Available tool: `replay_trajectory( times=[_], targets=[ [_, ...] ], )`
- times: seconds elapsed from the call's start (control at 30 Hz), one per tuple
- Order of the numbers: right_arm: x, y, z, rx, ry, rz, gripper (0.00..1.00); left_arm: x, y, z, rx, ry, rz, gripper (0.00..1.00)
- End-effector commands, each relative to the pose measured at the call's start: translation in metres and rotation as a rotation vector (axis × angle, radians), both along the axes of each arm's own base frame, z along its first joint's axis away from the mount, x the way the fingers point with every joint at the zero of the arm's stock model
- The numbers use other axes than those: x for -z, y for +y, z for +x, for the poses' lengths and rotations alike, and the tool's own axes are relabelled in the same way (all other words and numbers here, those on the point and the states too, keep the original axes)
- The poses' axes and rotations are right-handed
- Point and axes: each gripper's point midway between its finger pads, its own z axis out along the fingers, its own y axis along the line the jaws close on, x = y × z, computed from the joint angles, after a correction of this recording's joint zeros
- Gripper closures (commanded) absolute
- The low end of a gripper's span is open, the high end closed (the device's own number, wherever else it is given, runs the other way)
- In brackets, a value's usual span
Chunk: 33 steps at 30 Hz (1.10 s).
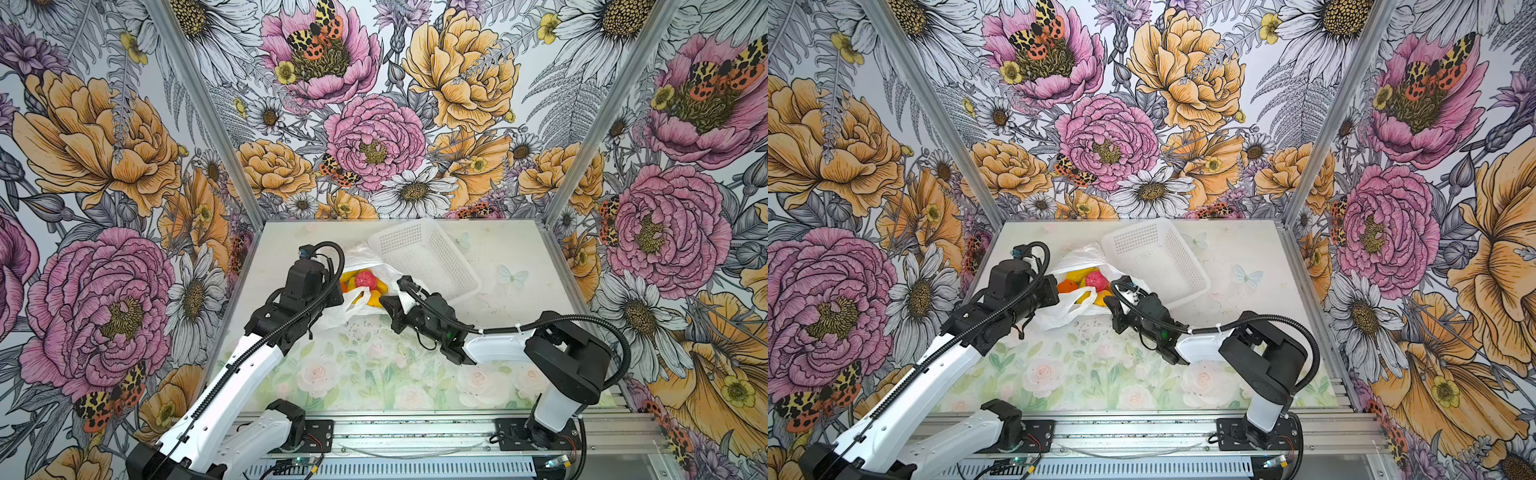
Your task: Untie the knot of the plastic bag and take out the fruit
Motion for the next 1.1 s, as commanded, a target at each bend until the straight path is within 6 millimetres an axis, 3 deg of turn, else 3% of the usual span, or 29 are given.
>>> replay_trajectory(
  times=[0.0, 0.13, 0.2, 0.23, 0.33, 0.43, 0.5, 0.63, 0.73, 0.9, 0.97, 1.07],
  targets=[
    [-0.001, 0.001, 0.022, 0.083, 0.023, -0.060, 0.96, -0.012, -0.007, 0.002, 0.024, -0.031, -0.056, 1.00],
    [0.026, 0.018, 0.047, 0.155, 0.111, -0.183, 0.97, -0.033, -0.025, -0.005, 0.124, -0.069, -0.120, 1.00],
    [0.035, 0.026, 0.054, 0.162, 0.141, -0.217, 0.93, -0.042, -0.030, -0.011, 0.163, -0.091, -0.137, 1.00],
    [0.036, 0.030, 0.057, 0.161, 0.148, -0.222, 0.88, -0.046, -0.031, -0.014, 0.173, -0.102, -0.140, 1.00],
    [0.037, 0.040, 0.059, 0.151, 0.152, -0.241, 0.57, -0.052, -0.028, -0.018, 0.175, -0.130, -0.134, 1.00],
    [0.041, 0.047, 0.061, 0.160, 0.162, -0.265, 0.34, -0.054, -0.026, -0.017, 0.160, -0.141, -0.140, 1.00],
    [0.044, 0.057, 0.058, 0.121, 0.172, -0.274, 0.29, -0.056, -0.030, -0.014, 0.175, -0.145, -0.154, 1.00],
    [0.036, 0.083, 0.020, -0.034, 0.088, -0.254, 0.21, -0.053, -0.034, -0.005, 0.178, -0.126, -0.157, 1.00],
    [0.017, 0.095, -0.011, -0.125, 0.033, -0.192, 0.20, -0.046, -0.031, 0.000, 0.161, -0.108, -0.154, 1.00],
    [-0.008, 0.097, -0.037, -0.210, 0.054, -0.046, 0.21, -0.040, -0.027, 0.002, 0.142, -0.098, -0.142, 1.00],
    [-0.007, 0.092, -0.027, -0.143, 0.062, -0.042, 0.28, -0.038, -0.023, 0.002, 0.125, -0.101, -0.131, 1.00],
    [0.012, 0.076, 0.007, 0.042, 0.100, -0.131, 0.49, -0.033, -0.017, 0.003, 0.099, -0.095, -0.116, 1.00]
  ],
)
